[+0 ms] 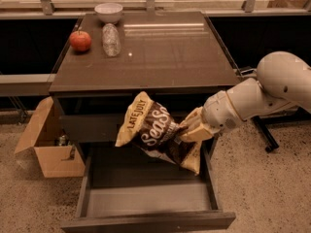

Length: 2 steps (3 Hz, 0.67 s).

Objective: Place brown chip bag into middle drawer

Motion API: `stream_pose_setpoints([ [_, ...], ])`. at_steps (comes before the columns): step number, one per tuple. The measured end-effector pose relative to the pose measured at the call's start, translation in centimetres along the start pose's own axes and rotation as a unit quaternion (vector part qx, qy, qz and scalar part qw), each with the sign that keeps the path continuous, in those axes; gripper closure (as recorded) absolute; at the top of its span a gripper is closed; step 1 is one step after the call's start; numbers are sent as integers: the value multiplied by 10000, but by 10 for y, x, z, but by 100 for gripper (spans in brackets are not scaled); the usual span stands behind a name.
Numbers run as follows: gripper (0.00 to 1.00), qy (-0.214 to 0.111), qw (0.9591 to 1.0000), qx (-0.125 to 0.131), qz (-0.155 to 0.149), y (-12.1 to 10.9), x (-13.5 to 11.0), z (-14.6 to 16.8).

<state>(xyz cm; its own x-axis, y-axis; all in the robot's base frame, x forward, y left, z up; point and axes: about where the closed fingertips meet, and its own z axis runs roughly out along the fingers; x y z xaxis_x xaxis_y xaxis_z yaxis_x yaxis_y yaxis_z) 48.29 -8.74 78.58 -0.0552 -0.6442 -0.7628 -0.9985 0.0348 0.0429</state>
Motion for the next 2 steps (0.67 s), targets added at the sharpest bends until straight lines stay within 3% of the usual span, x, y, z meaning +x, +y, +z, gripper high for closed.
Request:
stream_pose_setpoints([
  [1,100,45,10000,2,25,0,4,3],
  [2,100,126,9994,-39,306,1,58,33],
])
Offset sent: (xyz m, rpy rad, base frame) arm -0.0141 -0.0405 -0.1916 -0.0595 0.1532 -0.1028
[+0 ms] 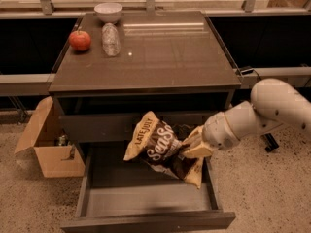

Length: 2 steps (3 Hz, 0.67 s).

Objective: Place brown chip bag into middle drawer

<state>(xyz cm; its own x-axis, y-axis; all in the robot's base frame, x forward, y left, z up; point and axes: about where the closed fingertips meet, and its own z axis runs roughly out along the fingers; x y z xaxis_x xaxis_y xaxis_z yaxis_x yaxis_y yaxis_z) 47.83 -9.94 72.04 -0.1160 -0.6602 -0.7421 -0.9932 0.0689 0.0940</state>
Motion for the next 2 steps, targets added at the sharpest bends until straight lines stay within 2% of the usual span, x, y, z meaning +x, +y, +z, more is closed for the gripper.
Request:
stream_pose_setpoints([
  [1,100,140,9989,-89,444,-5,76,49],
  [2,100,166,9959,-46,884,-14,135,84],
])
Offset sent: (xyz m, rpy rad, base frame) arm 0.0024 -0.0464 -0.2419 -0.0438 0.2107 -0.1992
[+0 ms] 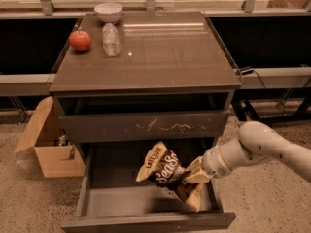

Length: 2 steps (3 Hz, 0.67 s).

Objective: Place brown chip bag into middle drawer

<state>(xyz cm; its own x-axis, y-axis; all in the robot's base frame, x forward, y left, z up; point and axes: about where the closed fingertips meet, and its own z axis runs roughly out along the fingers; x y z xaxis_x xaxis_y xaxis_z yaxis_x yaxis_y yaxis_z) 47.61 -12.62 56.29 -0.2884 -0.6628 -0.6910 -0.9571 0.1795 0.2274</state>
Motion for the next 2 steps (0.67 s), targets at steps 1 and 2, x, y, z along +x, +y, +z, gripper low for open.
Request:
stream_pose_setpoints([
  [1,82,-76,9990,163,400,-24,43,28],
  [2,60,-153,9976,278,614,-42,68,46],
])
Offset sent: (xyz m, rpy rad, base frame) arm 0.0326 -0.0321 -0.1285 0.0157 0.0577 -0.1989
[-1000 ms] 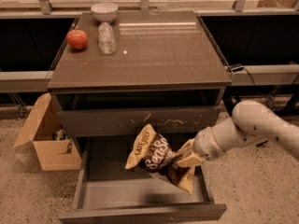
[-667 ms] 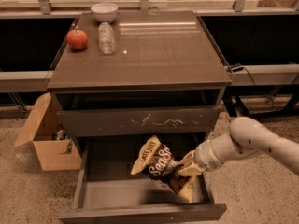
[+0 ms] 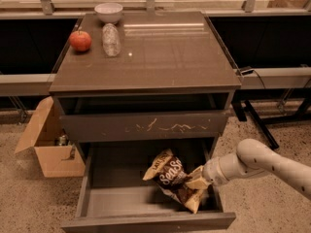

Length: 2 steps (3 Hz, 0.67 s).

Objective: Place brown chip bag into middle drawer

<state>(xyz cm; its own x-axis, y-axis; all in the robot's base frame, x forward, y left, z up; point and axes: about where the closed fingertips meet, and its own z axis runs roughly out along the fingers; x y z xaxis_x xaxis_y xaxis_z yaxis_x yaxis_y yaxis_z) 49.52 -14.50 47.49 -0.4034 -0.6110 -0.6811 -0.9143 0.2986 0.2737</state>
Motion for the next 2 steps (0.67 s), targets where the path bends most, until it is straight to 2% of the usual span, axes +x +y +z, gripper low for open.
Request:
stream_pose_setpoints([
  [1,36,-107,9998,152,58,-14,8,-1],
  [2,13,-440,9984,347,-41,-20,0,-23],
])
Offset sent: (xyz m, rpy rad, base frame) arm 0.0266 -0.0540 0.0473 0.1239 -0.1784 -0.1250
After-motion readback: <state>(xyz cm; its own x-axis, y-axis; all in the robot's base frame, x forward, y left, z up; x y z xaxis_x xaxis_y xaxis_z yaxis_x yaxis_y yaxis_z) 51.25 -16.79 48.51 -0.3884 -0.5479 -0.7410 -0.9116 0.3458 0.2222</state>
